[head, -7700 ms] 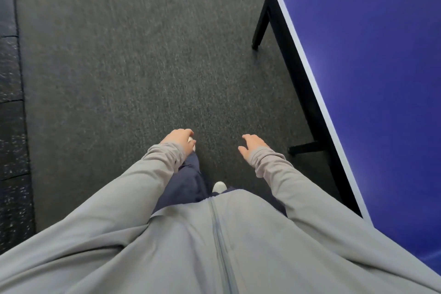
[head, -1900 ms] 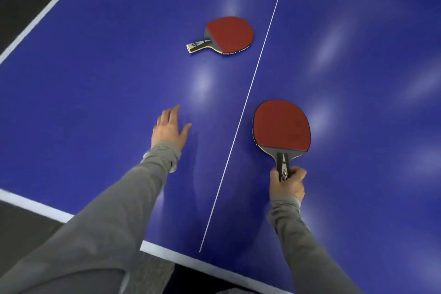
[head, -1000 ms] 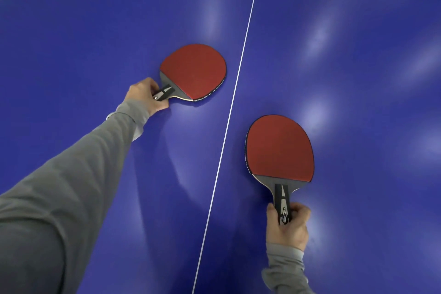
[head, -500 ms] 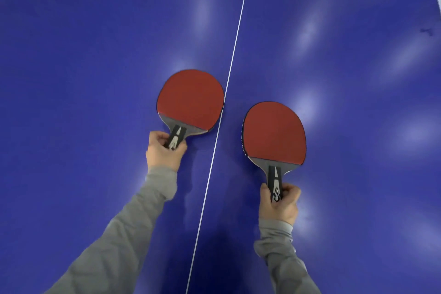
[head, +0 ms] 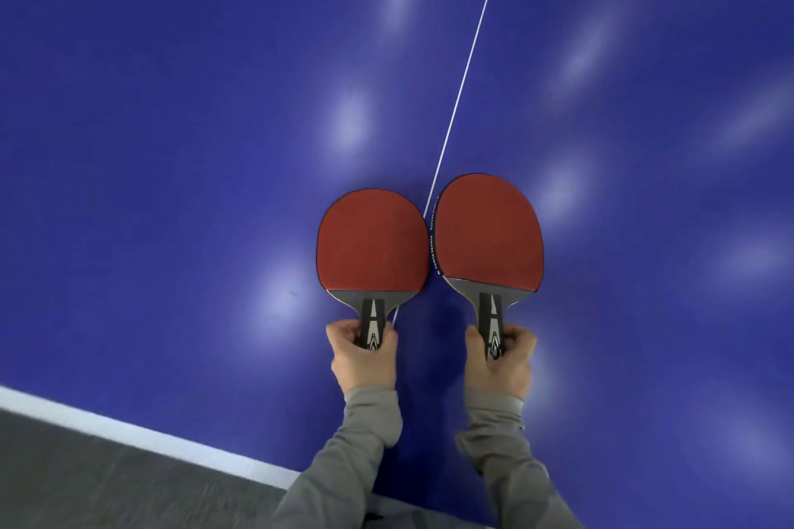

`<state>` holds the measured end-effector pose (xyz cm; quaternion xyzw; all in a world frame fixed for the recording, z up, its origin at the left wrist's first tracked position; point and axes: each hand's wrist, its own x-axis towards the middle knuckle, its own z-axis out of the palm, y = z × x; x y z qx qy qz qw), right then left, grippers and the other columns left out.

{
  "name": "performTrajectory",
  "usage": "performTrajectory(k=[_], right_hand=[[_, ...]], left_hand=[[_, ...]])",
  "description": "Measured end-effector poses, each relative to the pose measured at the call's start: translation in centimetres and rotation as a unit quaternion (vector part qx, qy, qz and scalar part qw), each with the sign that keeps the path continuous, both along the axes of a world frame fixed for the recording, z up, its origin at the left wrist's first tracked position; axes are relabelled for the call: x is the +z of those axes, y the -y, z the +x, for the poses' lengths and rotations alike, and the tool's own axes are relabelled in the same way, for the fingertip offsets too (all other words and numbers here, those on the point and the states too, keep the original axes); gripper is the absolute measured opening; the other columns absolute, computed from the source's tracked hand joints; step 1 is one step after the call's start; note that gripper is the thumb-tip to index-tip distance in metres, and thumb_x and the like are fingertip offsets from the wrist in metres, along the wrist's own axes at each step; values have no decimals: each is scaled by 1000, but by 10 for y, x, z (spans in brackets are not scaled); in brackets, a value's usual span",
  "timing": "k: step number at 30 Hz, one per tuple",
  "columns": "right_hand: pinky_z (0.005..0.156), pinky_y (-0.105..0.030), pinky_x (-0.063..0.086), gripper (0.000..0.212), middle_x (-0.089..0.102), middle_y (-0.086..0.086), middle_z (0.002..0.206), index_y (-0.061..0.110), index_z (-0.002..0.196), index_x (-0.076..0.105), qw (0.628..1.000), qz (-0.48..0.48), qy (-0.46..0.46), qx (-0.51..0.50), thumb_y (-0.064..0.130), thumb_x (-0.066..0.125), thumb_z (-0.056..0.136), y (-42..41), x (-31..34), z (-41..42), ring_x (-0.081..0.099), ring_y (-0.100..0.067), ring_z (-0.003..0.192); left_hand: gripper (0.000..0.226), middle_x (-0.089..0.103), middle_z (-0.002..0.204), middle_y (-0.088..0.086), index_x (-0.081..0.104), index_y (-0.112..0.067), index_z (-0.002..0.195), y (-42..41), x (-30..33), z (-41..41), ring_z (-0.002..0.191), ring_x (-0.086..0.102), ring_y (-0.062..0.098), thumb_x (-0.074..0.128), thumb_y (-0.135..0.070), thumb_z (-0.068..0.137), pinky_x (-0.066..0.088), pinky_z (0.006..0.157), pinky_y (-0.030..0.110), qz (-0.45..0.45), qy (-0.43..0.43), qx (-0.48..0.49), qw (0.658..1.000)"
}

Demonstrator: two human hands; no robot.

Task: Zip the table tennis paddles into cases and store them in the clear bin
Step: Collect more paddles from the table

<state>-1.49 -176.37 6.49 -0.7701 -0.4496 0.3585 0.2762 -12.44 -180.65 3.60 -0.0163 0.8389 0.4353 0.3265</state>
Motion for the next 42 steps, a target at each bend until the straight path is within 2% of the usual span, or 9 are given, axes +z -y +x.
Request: performTrajectory(k=[6, 10, 13, 16, 20, 26, 32, 37, 42], right_hand=[[53, -25, 31, 33, 46, 15, 62, 14, 91, 38, 999, 1, 6, 44, 14, 69, 78, 20, 0, -15, 45, -1, 53], [60, -26, 34, 35, 44, 18, 64, 16, 92, 37, 996, 9, 4, 86, 17, 69, 78, 28, -4, -32, 43, 0, 54], [60, -28, 36, 36, 44, 18, 64, 18, 91, 36, 994, 10, 3, 112, 19, 69, 78, 31, -10, -42, 46, -8, 53], [63, -29, 38, 36, 50, 12, 66, 19, 91, 35, 989, 9, 10, 148, 22, 68, 77, 32, -15, -50, 55, -26, 64], [75, -39, 44, 33, 61, -10, 88, 7, 96, 46, 982, 13, 30, 188, 20, 68, 76, 36, -22, -54, 57, -33, 82], [80, -38, 36, 41, 59, -12, 99, 1, 100, 55, 971, 33, 94, 215, 27, 73, 73, 39, -25, -55, 53, -30, 96], [82, -35, 34, 45, 57, -5, 109, 7, 107, 57, 958, 12, 101, 267, 33, 72, 73, 44, -30, -48, 51, -23, 104], [87, -34, 34, 49, 55, -2, 118, 10, 117, 55, 949, 17, 70, 306, 31, 71, 76, 43, -25, -32, 51, -20, 107], [89, -37, 38, 46, 55, -4, 119, 10, 119, 54, 961, 25, 60, 268, 27, 70, 80, 37, -19, -2, 56, -17, 95]], left_hand=[[24, 64, 84, -7, 56, -17, 96, 19, -8, 1, 75, 60, 6, 72, -11, 79, 48, 72, 18, 96, 70, -96, 988], [18, 64, 94, 7, 62, -13, 100, 29, -11, -6, 83, 59, 17, 49, -4, 93, 53, 67, 25, 184, 211, -42, 959], [22, 64, 98, 12, 62, -8, 105, 28, -12, -8, 86, 59, 21, 42, -7, 95, 52, 71, 32, 203, 244, -22, 948], [27, 69, 93, 7, 62, -8, 108, 28, -14, -7, 81, 63, 16, 37, -10, 97, 52, 63, 24, 210, 246, -26, 946], [30, 72, 86, -2, 65, -18, 96, 28, -15, -6, 75, 66, 7, 36, -14, 96, 52, 59, 20, 211, 241, -26, 947], [23, 67, 89, 0, 63, -19, 96, 28, -15, -6, 75, 64, 7, 42, -11, 95, 51, 58, 17, 206, 236, -30, 949], [16, 66, 88, 3, 63, -18, 94, 25, -11, -6, 83, 60, 19, 48, -11, 93, 48, 81, 41, 191, 219, -45, 956], [13, 65, 85, 1, 60, -13, 102, 23, -5, -4, 68, 63, 8, 55, -10, 90, 53, 69, 33, 178, 215, -50, 959], [46, 63, 103, 7, 52, -6, 119, 17, 3, 9, 89, 61, 19, 72, -14, 79, 51, 86, 38, 102, 130, -108, 980]])
